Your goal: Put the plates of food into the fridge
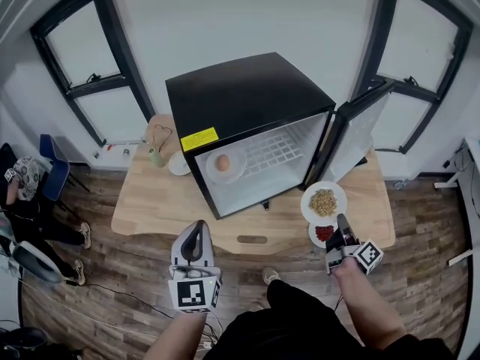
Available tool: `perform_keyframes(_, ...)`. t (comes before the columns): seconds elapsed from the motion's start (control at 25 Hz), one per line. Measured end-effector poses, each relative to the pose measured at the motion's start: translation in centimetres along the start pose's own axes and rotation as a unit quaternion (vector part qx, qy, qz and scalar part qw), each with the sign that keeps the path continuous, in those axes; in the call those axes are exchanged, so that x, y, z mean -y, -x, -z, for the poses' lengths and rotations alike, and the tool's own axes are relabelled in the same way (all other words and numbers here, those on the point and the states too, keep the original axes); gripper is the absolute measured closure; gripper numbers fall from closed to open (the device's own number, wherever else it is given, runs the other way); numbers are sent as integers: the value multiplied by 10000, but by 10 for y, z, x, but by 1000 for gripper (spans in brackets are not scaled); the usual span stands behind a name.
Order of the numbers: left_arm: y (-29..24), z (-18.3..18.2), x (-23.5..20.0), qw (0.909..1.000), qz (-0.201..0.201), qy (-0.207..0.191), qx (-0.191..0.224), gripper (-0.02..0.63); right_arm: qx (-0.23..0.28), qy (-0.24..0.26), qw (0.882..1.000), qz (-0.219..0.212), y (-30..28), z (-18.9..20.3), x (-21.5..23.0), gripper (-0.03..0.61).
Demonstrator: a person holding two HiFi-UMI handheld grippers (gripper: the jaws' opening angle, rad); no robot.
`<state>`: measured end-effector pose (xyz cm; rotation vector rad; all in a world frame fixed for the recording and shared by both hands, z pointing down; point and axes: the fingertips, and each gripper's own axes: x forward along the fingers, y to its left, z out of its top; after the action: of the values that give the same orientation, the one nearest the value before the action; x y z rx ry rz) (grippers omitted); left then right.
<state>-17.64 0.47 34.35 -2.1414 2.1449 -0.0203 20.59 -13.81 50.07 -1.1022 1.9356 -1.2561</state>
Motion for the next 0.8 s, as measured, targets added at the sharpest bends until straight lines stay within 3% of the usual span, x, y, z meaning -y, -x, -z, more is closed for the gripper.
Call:
perform_keyframes(0.48,-31,4,-21,9995,-314,-18,-83,609,-564,-374,9956,-653,-87,36,-41,546)
perform_keyframes(0.8,-45,-1,-37,9987,-485,-120,-121,609,-702,-539,9941,-633,-134,44,-40,546)
